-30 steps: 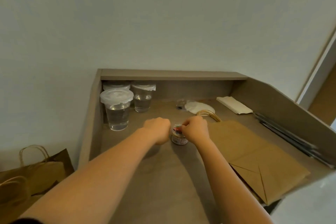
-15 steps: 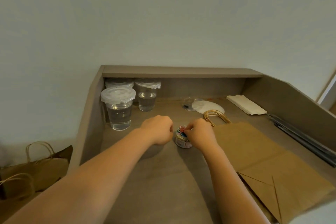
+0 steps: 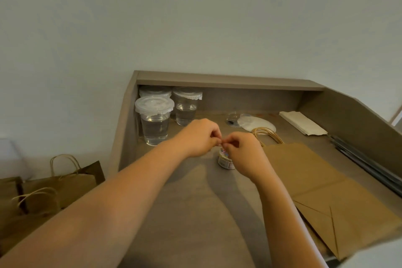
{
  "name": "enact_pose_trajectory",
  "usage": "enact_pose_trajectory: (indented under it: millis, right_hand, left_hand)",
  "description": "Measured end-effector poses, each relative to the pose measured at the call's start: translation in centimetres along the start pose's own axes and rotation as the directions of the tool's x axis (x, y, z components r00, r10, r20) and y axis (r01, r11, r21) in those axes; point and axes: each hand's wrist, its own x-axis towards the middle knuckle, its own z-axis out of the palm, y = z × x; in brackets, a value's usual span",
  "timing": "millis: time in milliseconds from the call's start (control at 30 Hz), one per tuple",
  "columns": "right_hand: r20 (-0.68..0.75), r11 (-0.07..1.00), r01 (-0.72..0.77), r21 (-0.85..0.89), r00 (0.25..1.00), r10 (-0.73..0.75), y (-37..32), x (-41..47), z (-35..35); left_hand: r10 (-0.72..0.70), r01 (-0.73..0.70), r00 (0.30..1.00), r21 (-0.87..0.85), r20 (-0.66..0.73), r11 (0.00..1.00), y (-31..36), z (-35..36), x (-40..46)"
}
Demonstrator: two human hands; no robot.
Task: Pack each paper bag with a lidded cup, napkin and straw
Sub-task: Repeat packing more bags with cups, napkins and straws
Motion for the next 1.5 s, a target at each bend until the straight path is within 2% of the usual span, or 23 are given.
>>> enact_pose_trajectory:
  millis: [67, 167, 333, 533, 633, 700, 800, 867, 933, 1000, 1067, 1133, 1200, 1300, 1400, 1500]
  right_hand:
    - [-0.016, 0.987, 0.003, 0.162, 1.0, 0.0, -1.6, -1.4, 0.2]
    - [-0.062, 0.913, 0.014, 0.409, 0.998, 0.013, -5.0, -3.8, 1.1]
    - [-0.173, 0.9, 0.159, 0.406, 0.98, -0.095, -11.3, -8.6, 3.9]
    - [-0.105, 0.879, 0.214, 0.427, 0.977, -0.187, -16.9, -13.2, 10.2]
    - [-0.023, 0.862, 0.214, 0.46, 0.973, -0.229, -19.0, -15.1, 13.8]
    - [0.081, 0.816, 0.177, 0.55, 0.961, -0.263, -20.1, -16.4, 16.2]
    - [0.252, 0.766, 0.106, 0.634, 0.908, -0.334, -20.9, -18.2, 19.9]
    - [0.347, 0.769, 0.054, 0.636, 0.871, -0.349, -21.0, -19.3, 22.5]
    - [0.414, 0.806, 0.015, 0.591, 0.852, -0.32, -20.6, -20.3, 25.1]
    - [0.446, 0.846, -0.026, 0.532, 0.858, -0.255, -19.9, -21.0, 27.2]
    - [0.477, 0.869, -0.096, 0.486, 0.862, -0.171, -19.1, -21.5, 28.8]
    - [0.511, 0.878, -0.17, 0.449, 0.854, -0.096, -18.4, -21.8, 29.9]
    - [0.544, 0.883, -0.228, 0.41, 0.839, -0.036, -17.9, -22.1, 30.9]
    - [0.584, 0.892, -0.256, 0.372, 0.812, -0.01, -17.5, -22.5, 32.0]
    - [0.623, 0.928, -0.217, 0.303, 0.782, -0.021, -17.1, -22.7, 32.8]
    - [0.67, 0.964, -0.168, 0.205, 0.742, -0.013, -16.5, -22.9, 34.1]
  left_hand:
    - [0.015, -0.015, 1.0, 0.0, 0.026, 1.0, 0.2, -2.1, -1.3]
    - [0.024, -0.021, 0.999, -0.059, 0.048, 0.998, 0.3, -5.7, -4.6]
    - [0.011, -0.031, 0.998, -0.331, -0.061, 0.943, -2.3, -9.9, -13.5]
    - [-0.139, 0.038, 0.975, -0.487, -0.173, 0.872, -7.5, -11.1, -22.6]
    - [-0.23, 0.107, 0.959, -0.533, -0.169, 0.839, -10.6, -11.3, -26.9]
    - [-0.307, 0.185, 0.947, -0.612, -0.099, 0.769, -13.0, -11.4, -29.8]
    - [-0.385, 0.31, 0.918, -0.77, 0.091, 0.557, -17.1, -10.8, -34.0]
    - [-0.39, 0.358, 0.901, -0.834, 0.19, 0.42, -19.6, -9.9, -36.5]
    - [-0.428, 0.411, 0.871, -0.836, 0.242, 0.364, -21.6, -8.5, -38.6]
    - [-0.531, 0.486, 0.815, -0.771, 0.232, 0.41, -23.3, -7.1, -40.0]
    - [-0.644, 0.549, 0.758, -0.629, 0.1, 0.549, -24.9, -5.7, -41.1]
    - [-0.666, 0.607, 0.744, -0.364, -0.054, 0.706, -26.5, -4.7, -41.9]
    - [-0.631, 0.625, 0.776, -0.11, -0.022, 0.773, -28.1, -3.6, -42.2]
    - [-0.607, 0.59, 0.783, 0.143, 0.135, 0.794, -30.0, -1.9, -41.9]
    - [-0.576, 0.54, 0.799, 0.213, 0.175, 0.814, -31.1, -0.2, -41.3]
    - [-0.524, 0.51, 0.847, 0.138, 0.092, 0.849, -31.6, 1.3, -40.4]
